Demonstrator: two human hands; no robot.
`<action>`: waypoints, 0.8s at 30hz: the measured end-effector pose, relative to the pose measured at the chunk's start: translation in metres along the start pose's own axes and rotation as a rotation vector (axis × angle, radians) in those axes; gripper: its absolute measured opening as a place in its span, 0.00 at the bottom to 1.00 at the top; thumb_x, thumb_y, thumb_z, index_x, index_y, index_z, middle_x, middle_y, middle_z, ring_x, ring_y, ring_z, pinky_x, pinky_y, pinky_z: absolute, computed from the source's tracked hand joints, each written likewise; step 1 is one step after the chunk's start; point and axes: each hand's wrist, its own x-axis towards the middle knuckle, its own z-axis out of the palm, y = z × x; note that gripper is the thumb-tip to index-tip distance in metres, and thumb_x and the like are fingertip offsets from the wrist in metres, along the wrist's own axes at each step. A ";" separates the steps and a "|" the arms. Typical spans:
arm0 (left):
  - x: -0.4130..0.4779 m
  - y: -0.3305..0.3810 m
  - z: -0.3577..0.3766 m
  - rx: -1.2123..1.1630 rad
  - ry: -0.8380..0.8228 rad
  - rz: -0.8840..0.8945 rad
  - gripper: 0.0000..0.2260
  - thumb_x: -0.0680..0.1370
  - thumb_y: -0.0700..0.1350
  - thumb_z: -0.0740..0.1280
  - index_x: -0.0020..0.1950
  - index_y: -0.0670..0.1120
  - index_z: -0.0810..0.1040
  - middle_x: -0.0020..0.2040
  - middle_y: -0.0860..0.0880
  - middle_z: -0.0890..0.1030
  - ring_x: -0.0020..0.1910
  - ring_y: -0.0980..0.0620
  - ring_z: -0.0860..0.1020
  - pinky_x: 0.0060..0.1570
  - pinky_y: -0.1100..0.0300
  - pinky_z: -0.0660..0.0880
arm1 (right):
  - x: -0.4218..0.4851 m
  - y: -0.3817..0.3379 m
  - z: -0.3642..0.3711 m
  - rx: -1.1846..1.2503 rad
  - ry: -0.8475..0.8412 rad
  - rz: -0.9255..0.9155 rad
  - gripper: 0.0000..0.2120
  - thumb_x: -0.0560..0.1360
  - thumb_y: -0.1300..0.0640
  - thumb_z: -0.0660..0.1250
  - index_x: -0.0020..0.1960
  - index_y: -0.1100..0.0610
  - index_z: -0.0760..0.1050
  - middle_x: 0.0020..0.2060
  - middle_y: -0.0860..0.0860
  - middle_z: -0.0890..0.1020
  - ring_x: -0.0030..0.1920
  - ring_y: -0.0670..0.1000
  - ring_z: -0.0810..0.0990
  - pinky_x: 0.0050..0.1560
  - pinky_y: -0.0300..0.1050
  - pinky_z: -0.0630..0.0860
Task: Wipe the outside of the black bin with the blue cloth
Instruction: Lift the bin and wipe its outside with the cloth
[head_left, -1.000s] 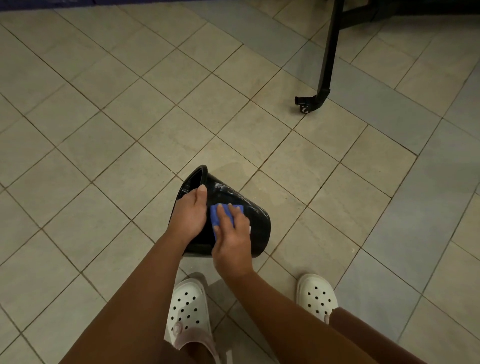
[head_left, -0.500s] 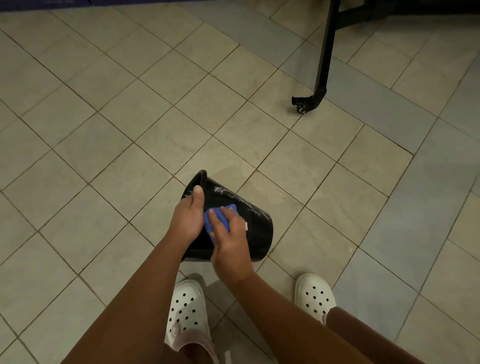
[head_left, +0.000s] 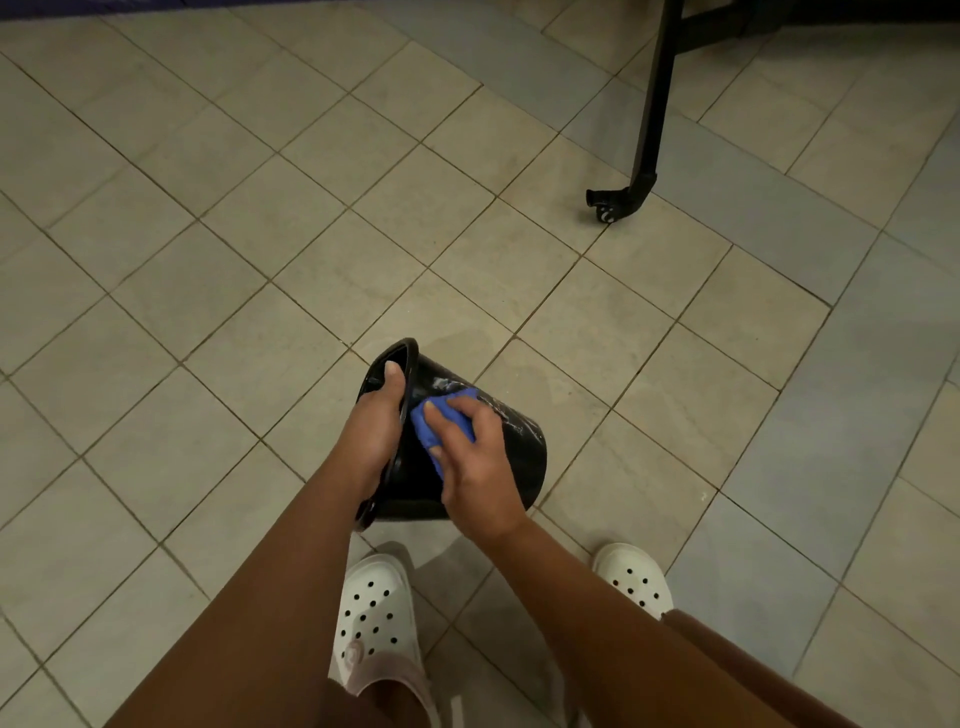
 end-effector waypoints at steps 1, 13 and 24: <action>0.000 0.001 -0.001 -0.071 -0.038 -0.042 0.30 0.80 0.65 0.49 0.51 0.45 0.83 0.48 0.41 0.85 0.49 0.43 0.83 0.53 0.48 0.78 | -0.003 0.004 0.000 -0.014 0.006 -0.062 0.18 0.78 0.56 0.58 0.67 0.59 0.69 0.63 0.56 0.66 0.63 0.54 0.67 0.65 0.47 0.68; 0.001 0.004 -0.002 -0.096 0.012 -0.191 0.27 0.81 0.61 0.53 0.55 0.40 0.80 0.48 0.40 0.84 0.48 0.42 0.82 0.54 0.49 0.77 | -0.044 0.018 0.013 -0.171 -0.164 -0.262 0.36 0.64 0.68 0.74 0.67 0.53 0.65 0.68 0.53 0.63 0.72 0.58 0.57 0.67 0.66 0.60; 0.002 0.009 0.008 -0.147 0.120 -0.075 0.25 0.82 0.60 0.52 0.53 0.43 0.80 0.47 0.42 0.84 0.46 0.45 0.82 0.43 0.54 0.77 | 0.000 -0.006 0.010 -0.011 -0.021 0.049 0.19 0.79 0.58 0.57 0.69 0.57 0.66 0.71 0.55 0.63 0.72 0.53 0.59 0.73 0.46 0.57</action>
